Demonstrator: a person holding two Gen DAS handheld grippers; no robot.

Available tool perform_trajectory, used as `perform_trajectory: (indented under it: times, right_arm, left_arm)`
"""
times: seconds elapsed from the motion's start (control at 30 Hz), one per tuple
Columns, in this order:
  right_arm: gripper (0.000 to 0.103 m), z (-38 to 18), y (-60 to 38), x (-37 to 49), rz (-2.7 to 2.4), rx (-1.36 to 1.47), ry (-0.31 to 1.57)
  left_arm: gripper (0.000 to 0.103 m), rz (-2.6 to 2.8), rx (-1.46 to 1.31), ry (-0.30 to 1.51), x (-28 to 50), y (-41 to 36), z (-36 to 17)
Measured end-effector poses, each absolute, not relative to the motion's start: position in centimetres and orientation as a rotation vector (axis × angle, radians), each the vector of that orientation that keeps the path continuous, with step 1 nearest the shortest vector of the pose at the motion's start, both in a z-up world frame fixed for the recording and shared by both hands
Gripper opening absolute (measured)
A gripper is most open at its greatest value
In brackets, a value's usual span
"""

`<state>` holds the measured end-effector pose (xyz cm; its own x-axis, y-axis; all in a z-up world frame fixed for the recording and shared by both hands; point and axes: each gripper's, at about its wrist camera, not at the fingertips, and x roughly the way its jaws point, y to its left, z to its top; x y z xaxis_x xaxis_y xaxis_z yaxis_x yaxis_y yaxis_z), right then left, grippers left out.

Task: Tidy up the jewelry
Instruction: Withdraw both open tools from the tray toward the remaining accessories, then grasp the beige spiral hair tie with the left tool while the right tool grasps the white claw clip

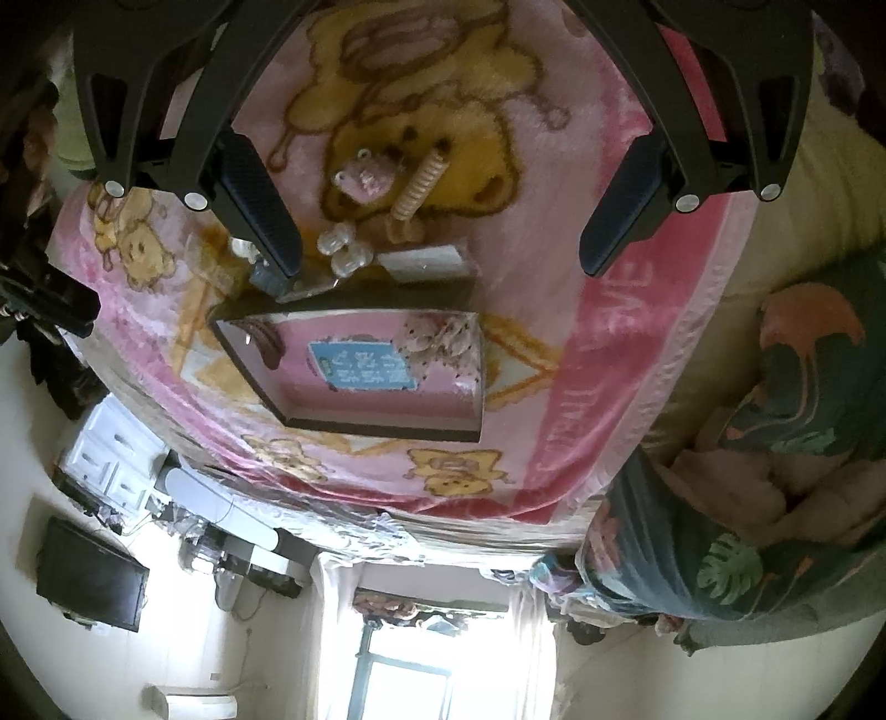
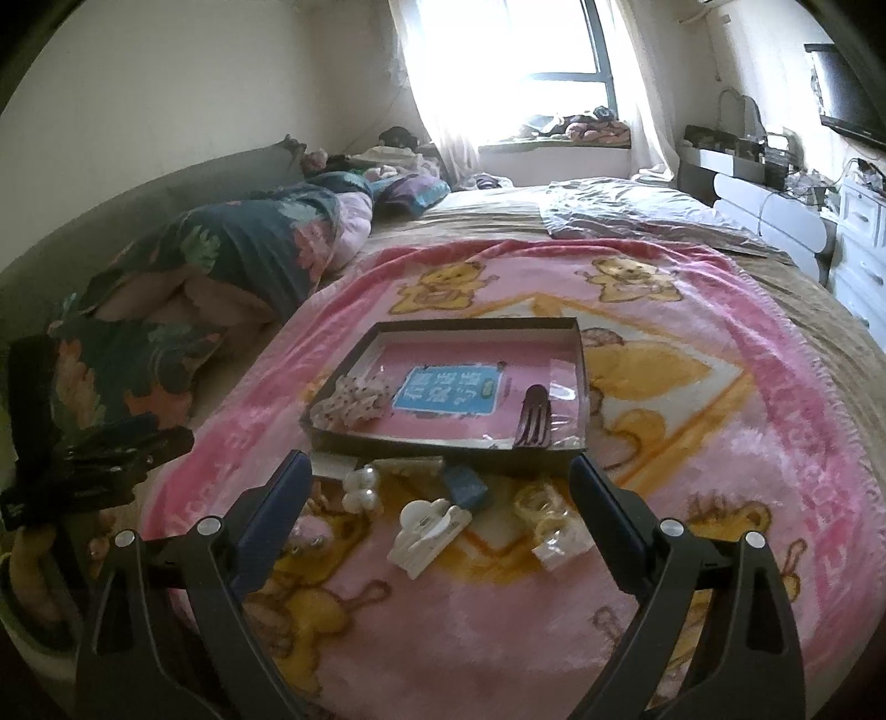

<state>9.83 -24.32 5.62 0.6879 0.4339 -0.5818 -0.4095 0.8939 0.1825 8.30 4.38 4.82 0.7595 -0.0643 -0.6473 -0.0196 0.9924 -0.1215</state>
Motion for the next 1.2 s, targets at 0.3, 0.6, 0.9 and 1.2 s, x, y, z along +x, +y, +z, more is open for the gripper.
perform_trajectory:
  times: [0.3, 0.6, 0.9, 1.2]
  right_arm:
    - [0.093, 4.0, -23.0, 9.1, 0.491, 0.011, 0.702]
    - [0.093, 2.0, -22.3, 9.0, 0.498, -0.002, 0.755]
    - [0.093, -0.3, -21.3, 9.0, 0.51, -0.012, 0.815]
    - [0.093, -2.4, -20.7, 9.8, 0.51, -0.007, 0.87]
  left_arm:
    - [0.094, 0.0, -0.121, 0.763, 7.0, 5.7, 2.2]
    - [0.094, 0.009, -0.103, 0.843, 6.2, 6.4, -1.4]
    - [0.07, -0.043, -0.077, 0.876, 6.7, 5.6, -3.3]
    - [0.042, -0.122, -0.073, 0.921, 8.9, 4.4, -4.8]
